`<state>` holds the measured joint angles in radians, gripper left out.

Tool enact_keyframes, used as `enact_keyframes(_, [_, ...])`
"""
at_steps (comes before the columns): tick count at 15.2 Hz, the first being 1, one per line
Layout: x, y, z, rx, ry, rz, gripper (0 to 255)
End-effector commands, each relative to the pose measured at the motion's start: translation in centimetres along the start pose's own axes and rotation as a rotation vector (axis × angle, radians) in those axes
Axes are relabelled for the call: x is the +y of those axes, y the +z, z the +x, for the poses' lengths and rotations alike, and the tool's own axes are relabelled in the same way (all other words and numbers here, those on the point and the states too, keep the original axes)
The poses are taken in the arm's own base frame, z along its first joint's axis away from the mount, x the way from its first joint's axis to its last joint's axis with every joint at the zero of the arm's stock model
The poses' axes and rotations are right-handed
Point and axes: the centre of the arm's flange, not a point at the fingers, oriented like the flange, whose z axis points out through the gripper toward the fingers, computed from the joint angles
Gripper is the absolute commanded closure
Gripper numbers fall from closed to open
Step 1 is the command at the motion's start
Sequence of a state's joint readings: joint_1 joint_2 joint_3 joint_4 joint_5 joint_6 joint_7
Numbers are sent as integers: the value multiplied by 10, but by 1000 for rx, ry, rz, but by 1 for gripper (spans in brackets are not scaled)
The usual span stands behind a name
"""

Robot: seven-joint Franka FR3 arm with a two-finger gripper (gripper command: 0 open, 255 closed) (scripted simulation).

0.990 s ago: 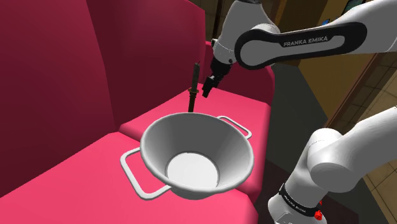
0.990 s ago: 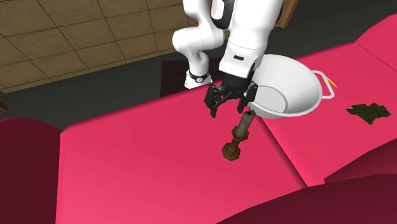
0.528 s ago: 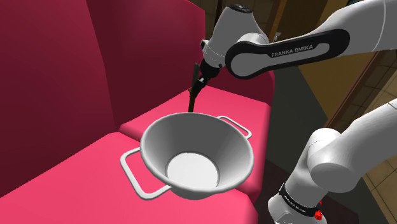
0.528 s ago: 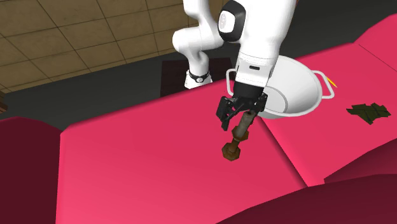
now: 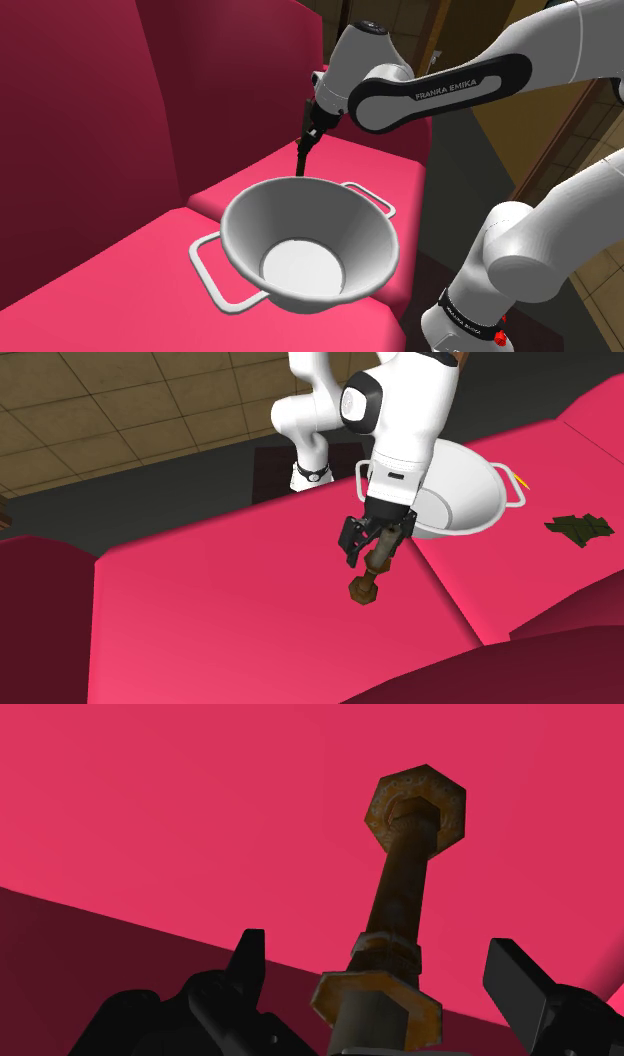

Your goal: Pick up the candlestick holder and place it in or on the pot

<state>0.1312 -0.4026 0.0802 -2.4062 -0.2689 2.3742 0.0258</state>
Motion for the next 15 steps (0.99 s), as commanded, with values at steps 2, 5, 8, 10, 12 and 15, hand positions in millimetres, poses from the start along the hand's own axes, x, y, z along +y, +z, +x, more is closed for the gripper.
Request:
enact_keyframes(2, [0,0,0,0,0,0,0])
enact_keyframes(5, [0,0,0,0,0,0,255])
enact_keyframes(8, [0,0,0,0,0,0,255])
enact_keyframes(10, [0,0,0,0,0,0,255])
enact_keyframes(12, [0,0,0,0,0,0,255])
enact_keyframes(15, [3,-9,4,0,0,0,255])
